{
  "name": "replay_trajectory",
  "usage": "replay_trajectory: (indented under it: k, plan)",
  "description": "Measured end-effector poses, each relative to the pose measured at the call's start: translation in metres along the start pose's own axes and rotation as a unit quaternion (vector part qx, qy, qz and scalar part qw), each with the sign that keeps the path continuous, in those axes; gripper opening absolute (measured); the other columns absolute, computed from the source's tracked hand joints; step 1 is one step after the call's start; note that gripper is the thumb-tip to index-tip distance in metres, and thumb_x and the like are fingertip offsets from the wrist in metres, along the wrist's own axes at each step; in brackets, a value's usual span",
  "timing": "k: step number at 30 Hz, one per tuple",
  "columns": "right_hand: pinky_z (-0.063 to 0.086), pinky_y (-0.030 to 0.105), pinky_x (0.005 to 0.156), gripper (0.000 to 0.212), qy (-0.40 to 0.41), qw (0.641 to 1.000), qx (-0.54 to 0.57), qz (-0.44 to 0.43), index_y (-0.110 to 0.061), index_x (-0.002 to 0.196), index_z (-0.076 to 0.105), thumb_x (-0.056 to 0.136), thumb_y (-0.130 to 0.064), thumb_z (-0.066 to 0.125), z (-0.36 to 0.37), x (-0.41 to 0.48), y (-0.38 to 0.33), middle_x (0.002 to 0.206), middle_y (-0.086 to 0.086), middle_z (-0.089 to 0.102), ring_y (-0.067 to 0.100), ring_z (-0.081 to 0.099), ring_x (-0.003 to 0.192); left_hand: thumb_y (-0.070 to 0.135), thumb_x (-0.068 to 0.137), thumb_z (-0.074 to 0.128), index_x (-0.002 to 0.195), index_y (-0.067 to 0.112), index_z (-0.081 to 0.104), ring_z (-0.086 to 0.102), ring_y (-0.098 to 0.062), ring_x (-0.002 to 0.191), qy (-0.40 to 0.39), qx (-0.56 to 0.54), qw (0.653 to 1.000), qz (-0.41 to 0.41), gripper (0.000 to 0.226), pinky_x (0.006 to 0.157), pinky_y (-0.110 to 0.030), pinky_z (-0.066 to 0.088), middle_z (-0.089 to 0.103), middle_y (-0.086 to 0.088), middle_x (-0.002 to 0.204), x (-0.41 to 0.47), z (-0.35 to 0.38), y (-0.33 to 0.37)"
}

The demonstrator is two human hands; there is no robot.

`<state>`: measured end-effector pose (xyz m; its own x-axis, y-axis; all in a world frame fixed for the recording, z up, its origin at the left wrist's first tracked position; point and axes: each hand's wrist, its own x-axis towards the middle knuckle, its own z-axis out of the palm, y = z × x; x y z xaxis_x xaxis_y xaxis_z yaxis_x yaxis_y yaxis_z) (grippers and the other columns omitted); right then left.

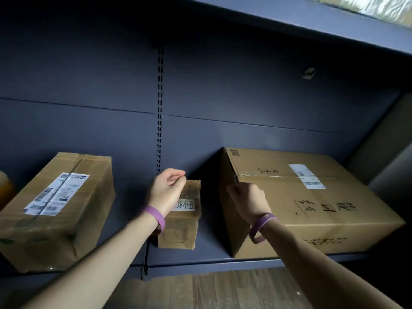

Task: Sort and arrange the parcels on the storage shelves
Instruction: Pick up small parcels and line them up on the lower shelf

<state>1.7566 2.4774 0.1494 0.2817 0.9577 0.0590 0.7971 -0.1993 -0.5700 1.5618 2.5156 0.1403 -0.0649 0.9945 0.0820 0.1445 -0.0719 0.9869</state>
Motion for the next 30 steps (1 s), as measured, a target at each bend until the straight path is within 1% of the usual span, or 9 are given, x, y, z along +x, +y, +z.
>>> replay_trajectory:
  k: [2, 5, 8, 14, 17, 19, 24, 26, 30]
  plan:
    - [0.036, 0.035, 0.059, 0.036, 0.017, 1.000, 0.016, -0.007, -0.008, 0.065, 0.056, 0.094, -0.028, 0.050, -0.026, 0.007, 0.010, 0.069, 0.015, 0.059, 0.041, 0.051, 0.073, 0.003, 0.089, 0.058, 0.104, 0.006, 0.068, 0.060, -0.009, 0.092, -0.029, -0.003, 1.000, 0.009, 0.018, 0.072, -0.002, 0.042, 0.067, -0.003, 0.100, -0.002, 0.033, 0.015]
    - [0.053, 0.040, 0.071, 0.030, 0.026, 0.998, 0.061, -0.019, 0.001, 0.085, 0.065, 0.093, -0.024, 0.051, -0.066, 0.023, 0.047, 0.086, 0.024, 0.066, 0.042, 0.060, 0.081, 0.003, 0.090, 0.058, 0.107, 0.005, 0.067, 0.059, -0.006, 0.088, -0.075, 0.006, 0.997, 0.025, 0.020, 0.069, 0.002, 0.041, 0.066, -0.003, 0.101, -0.012, 0.089, 0.033]
    - [0.053, 0.040, 0.071, 0.030, 0.031, 0.996, 0.082, -0.034, 0.005, 0.091, 0.064, 0.093, -0.021, 0.050, -0.105, 0.043, 0.100, 0.091, 0.029, 0.065, 0.036, 0.056, 0.072, 0.010, 0.090, 0.060, 0.108, 0.014, 0.067, 0.059, 0.001, 0.088, -0.097, 0.040, 0.994, 0.036, 0.020, 0.070, 0.002, 0.040, 0.067, 0.004, 0.101, -0.024, 0.146, 0.048]
    - [0.052, 0.054, 0.086, 0.032, -0.011, 0.993, 0.106, -0.049, 0.006, 0.102, 0.064, 0.097, -0.021, 0.047, -0.180, 0.085, 0.221, 0.103, 0.027, 0.067, 0.044, 0.062, 0.098, 0.017, 0.093, 0.057, 0.116, 0.016, 0.065, 0.060, -0.009, 0.098, -0.083, 0.076, 0.994, 0.001, 0.024, 0.078, -0.016, 0.044, 0.066, 0.003, 0.104, -0.053, 0.271, 0.077]
    - [0.052, 0.053, 0.088, 0.032, -0.039, 0.992, 0.108, -0.051, 0.005, 0.104, 0.064, 0.098, -0.021, 0.046, -0.208, 0.108, 0.272, 0.106, 0.025, 0.067, 0.042, 0.062, 0.101, 0.018, 0.094, 0.057, 0.120, 0.013, 0.063, 0.060, -0.014, 0.108, -0.055, 0.093, 0.994, -0.023, 0.027, 0.095, -0.027, 0.046, 0.065, 0.000, 0.112, -0.059, 0.324, 0.085]
    - [0.053, 0.049, 0.090, 0.027, -0.063, 0.991, 0.112, -0.041, -0.006, 0.107, 0.068, 0.099, -0.023, 0.048, -0.224, 0.122, 0.304, 0.106, 0.013, 0.070, 0.031, 0.065, 0.098, 0.017, 0.094, 0.057, 0.121, 0.013, 0.063, 0.059, -0.015, 0.110, -0.038, 0.099, 0.993, -0.043, 0.028, 0.100, -0.029, 0.045, 0.063, 0.001, 0.115, -0.061, 0.351, 0.090]
    - [0.051, 0.027, 0.075, 0.024, -0.064, 0.995, 0.081, -0.009, -0.012, 0.107, 0.069, 0.100, -0.024, 0.050, -0.249, 0.140, 0.361, 0.105, 0.006, 0.068, 0.017, 0.061, 0.086, 0.017, 0.093, 0.057, 0.121, 0.015, 0.063, 0.054, -0.008, 0.100, -0.006, 0.155, 0.985, -0.079, 0.029, 0.087, -0.020, 0.038, 0.061, 0.005, 0.112, -0.053, 0.366, 0.083]
    - [0.052, 0.033, 0.081, 0.021, -0.055, 0.996, 0.064, 0.022, -0.012, 0.106, 0.068, 0.099, -0.023, 0.052, -0.255, 0.142, 0.380, 0.107, 0.009, 0.068, 0.021, 0.062, 0.090, 0.017, 0.093, 0.059, 0.122, 0.015, 0.063, 0.053, -0.009, 0.102, 0.013, 0.178, 0.980, -0.083, 0.030, 0.087, -0.021, 0.037, 0.061, 0.003, 0.116, -0.045, 0.354, 0.075]
    - [0.047, 0.041, 0.096, 0.035, -0.030, 0.995, 0.033, 0.088, -0.011, 0.129, 0.057, 0.098, -0.026, 0.053, -0.256, 0.148, 0.409, 0.123, 0.014, 0.063, 0.032, 0.060, 0.111, 0.018, 0.090, 0.063, 0.123, 0.018, 0.061, 0.056, -0.014, 0.101, 0.059, 0.244, 0.964, -0.088, 0.033, 0.082, -0.025, 0.040, 0.059, -0.005, 0.127, -0.026, 0.318, 0.046]
